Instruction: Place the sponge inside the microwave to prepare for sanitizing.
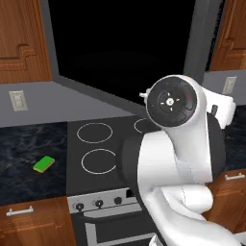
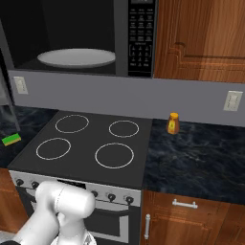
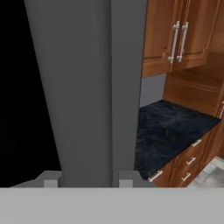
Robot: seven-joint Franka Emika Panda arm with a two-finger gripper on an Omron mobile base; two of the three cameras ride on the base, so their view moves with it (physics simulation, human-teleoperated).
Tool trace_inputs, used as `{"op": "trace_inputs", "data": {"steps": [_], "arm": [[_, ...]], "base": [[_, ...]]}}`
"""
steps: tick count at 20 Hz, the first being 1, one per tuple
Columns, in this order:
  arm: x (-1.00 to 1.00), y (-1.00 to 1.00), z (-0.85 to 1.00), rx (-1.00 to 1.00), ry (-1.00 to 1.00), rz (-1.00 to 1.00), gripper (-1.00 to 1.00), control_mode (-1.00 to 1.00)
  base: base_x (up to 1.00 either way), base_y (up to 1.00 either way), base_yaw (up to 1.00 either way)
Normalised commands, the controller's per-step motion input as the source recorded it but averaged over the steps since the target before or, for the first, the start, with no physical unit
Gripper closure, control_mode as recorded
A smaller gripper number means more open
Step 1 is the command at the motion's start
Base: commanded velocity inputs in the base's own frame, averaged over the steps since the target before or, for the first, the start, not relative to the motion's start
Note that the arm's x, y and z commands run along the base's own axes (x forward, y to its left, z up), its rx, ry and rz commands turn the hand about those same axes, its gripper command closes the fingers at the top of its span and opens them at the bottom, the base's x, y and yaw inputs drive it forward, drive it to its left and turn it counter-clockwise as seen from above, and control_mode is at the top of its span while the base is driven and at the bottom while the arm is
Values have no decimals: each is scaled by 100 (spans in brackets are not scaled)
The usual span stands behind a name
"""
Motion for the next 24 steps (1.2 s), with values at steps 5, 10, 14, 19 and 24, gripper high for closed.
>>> {"op": "trace_inputs", "data": {"steps": [5,10,14,19,24], "arm": [[-47,78,-24,-1,0,-10,100,-100],[-6,58,0,0,0,-10,-100,-100],[0,32,0,0,-1,-3,-100,-100],[0,1,0,0,0,0,-100,-100],[0,5,0,0,-2,0,-100,-100]], "base": [[0,0,0],[0,0,0],[0,0,0],[0,0,0],[0,0,0]]}}
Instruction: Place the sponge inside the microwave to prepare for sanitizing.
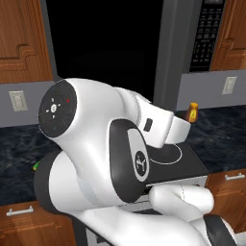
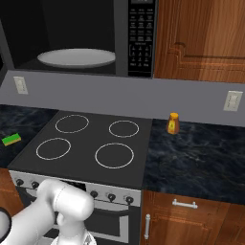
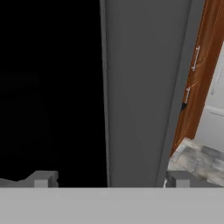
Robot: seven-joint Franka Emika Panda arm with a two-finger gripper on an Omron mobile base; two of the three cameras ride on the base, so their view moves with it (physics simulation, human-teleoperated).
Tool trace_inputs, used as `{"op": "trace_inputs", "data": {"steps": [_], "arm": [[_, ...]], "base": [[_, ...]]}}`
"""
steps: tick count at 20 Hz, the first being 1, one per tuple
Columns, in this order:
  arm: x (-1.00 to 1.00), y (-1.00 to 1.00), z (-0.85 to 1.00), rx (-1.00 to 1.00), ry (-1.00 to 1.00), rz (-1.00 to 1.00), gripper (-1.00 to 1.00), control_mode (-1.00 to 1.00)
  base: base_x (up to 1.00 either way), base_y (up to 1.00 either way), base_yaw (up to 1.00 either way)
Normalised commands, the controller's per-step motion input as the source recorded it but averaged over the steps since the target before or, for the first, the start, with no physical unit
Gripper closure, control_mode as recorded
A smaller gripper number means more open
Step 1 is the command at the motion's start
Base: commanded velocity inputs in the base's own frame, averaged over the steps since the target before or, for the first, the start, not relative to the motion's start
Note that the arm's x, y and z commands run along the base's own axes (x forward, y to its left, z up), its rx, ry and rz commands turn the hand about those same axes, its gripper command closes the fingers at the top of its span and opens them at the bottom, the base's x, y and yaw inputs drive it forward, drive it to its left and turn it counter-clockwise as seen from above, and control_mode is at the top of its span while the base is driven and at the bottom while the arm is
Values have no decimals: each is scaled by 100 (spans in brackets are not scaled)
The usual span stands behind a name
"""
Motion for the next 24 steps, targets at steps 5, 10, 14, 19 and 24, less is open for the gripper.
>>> {"op": "trace_inputs", "data": {"steps": [5,10,14,19,24], "arm": [[-3,13,-2,0,-3,-2,-100,-100],[-31,8,0,0,0,0,-100,-100],[-79,-4,0,1,0,0,-100,-100],[-54,-42,0,5,-3,1,-100,-100],[-8,-78,3,25,0,18,-100,-100]], "base": [[0,0,0],[0,0,0],[0,0,0],[0,0,0],[0,0,0]]}}
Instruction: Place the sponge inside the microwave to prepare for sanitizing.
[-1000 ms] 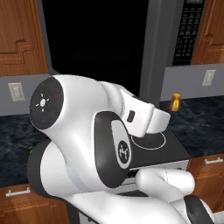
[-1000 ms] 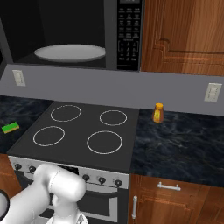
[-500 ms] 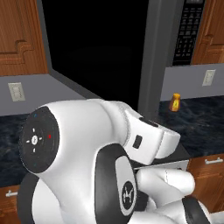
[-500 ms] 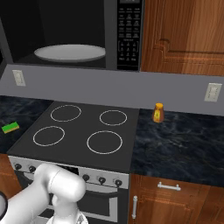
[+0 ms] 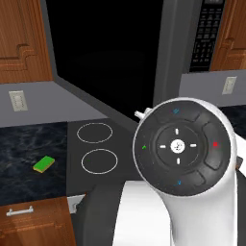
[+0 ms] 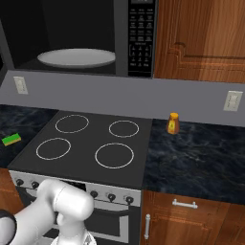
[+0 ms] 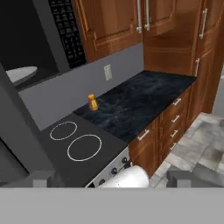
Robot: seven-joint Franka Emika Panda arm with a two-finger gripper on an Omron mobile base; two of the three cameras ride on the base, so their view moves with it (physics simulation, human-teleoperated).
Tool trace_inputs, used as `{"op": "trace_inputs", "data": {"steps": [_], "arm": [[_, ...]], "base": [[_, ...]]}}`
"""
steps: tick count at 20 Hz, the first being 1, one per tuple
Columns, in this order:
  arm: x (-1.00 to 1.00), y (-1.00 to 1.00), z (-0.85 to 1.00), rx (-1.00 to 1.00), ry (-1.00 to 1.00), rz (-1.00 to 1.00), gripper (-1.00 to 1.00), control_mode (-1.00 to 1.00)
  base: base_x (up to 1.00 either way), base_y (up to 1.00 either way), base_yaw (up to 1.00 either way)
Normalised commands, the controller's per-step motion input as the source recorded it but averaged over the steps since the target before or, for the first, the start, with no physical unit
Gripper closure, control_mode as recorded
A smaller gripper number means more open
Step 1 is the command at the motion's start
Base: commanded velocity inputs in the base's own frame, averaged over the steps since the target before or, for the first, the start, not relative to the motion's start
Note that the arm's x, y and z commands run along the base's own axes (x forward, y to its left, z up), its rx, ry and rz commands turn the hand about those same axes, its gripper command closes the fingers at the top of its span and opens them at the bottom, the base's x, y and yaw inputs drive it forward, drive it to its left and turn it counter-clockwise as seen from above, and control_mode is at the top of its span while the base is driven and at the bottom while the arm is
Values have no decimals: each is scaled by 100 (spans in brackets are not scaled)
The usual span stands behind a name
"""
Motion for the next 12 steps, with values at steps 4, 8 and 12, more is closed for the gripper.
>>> {"op": "trace_inputs", "data": {"steps": [4,8,12], "arm": [[0,-82,1,34,0,25,-100,-100],[0,-64,0,35,-1,21,-100,-100],[3,-53,0,41,0,19,-100,-100]], "base": [[0,0,0],[0,0,0],[0,0,0]]}}
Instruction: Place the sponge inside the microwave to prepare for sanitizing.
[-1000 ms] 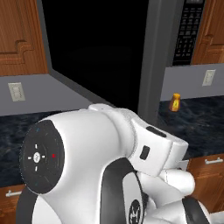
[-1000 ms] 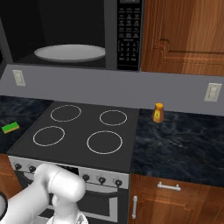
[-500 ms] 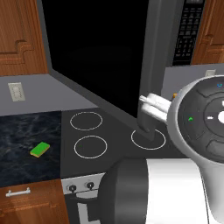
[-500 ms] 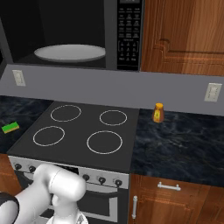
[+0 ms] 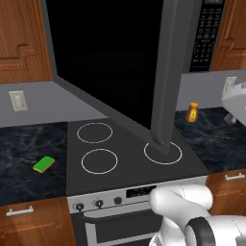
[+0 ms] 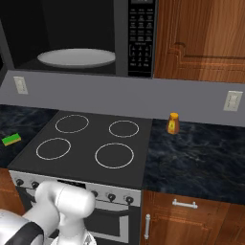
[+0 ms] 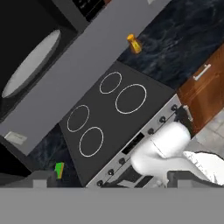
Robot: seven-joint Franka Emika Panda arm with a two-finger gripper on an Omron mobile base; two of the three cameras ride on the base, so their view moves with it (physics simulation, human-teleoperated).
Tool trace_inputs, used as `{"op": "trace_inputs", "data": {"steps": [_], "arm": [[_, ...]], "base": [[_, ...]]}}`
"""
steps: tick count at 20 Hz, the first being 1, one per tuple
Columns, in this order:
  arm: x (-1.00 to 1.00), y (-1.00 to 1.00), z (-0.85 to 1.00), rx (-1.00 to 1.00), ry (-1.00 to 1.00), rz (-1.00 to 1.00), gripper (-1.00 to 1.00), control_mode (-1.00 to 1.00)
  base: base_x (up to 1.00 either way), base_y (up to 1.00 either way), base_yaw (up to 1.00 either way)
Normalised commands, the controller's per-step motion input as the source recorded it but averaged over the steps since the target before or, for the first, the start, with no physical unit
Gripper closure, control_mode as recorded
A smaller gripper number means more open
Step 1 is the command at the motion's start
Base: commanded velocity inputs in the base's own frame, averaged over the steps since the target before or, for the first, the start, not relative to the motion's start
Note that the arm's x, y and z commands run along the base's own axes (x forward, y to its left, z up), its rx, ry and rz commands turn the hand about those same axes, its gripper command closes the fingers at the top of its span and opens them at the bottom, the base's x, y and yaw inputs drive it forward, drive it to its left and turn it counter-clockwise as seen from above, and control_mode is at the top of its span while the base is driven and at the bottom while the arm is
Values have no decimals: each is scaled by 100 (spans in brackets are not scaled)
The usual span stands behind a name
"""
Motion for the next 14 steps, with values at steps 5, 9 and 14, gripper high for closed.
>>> {"op": "trace_inputs", "data": {"steps": [5,9,14], "arm": [[49,-44,-17,37,0,24,-100,-100],[64,-23,-26,45,0,18,-100,-100],[72,-8,-50,50,1,19,-100,-100]], "base": [[0,0,0],[0,0,0],[0,0,0]]}}
